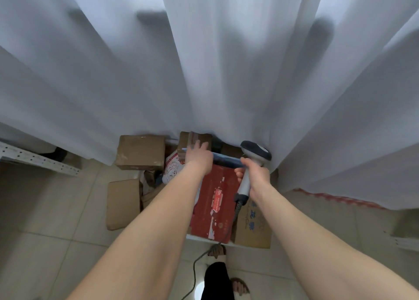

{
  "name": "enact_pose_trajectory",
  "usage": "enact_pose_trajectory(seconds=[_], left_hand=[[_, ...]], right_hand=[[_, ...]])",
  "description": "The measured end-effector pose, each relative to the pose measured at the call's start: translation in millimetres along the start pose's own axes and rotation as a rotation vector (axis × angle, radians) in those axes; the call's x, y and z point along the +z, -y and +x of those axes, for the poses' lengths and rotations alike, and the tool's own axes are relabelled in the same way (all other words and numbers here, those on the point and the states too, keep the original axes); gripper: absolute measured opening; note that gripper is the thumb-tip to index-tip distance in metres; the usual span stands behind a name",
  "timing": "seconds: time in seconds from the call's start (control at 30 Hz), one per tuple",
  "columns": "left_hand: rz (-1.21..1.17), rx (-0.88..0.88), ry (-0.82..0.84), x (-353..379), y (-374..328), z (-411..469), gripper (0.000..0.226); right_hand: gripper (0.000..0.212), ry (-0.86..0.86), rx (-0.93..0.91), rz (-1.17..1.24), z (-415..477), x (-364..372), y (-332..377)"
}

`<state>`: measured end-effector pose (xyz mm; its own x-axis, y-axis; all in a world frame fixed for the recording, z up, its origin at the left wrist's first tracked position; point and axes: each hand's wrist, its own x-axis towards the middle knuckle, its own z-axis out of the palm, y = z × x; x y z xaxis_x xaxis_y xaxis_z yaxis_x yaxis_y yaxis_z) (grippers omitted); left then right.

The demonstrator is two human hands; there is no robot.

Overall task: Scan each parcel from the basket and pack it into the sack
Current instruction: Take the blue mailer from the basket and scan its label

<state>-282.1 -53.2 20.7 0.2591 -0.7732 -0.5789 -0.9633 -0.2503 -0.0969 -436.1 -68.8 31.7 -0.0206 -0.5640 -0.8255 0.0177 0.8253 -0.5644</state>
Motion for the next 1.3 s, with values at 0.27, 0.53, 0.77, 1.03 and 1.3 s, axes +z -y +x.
enact_pose_trajectory(seconds=[0.27,0.53,0.77,1.03,1.3], left_hand=[[-0.05,0.021,-0.101,-31.9,30.1,20.3,0.035],[-0.434,-0.095,-0.278,-115.4,77.0,-28.5,0.025],[-0.524,-0.231,-0.262,-176.0,114.7,-114.1,0.021],[-0.574,-0.349,-0.428,-196.2,139.7,-209.5,0.029],[-0.761,-0.739,-0.78,-165.2,184.7,-283.4,0.092]], right_hand=[[0.018,0.01,-0.028,-0.026,8.7,20.9,19.7],[0.021,0.009,-0.169,-0.098,-42.8,46.1,61.1],[0.018,0.157,-0.28,-0.048,-112.1,52.2,92.4],[0.022,0.435,-0.267,-0.017,-184.8,63.7,93.4],[0.018,0.405,-0.286,-0.042,-246.5,99.3,76.2]])
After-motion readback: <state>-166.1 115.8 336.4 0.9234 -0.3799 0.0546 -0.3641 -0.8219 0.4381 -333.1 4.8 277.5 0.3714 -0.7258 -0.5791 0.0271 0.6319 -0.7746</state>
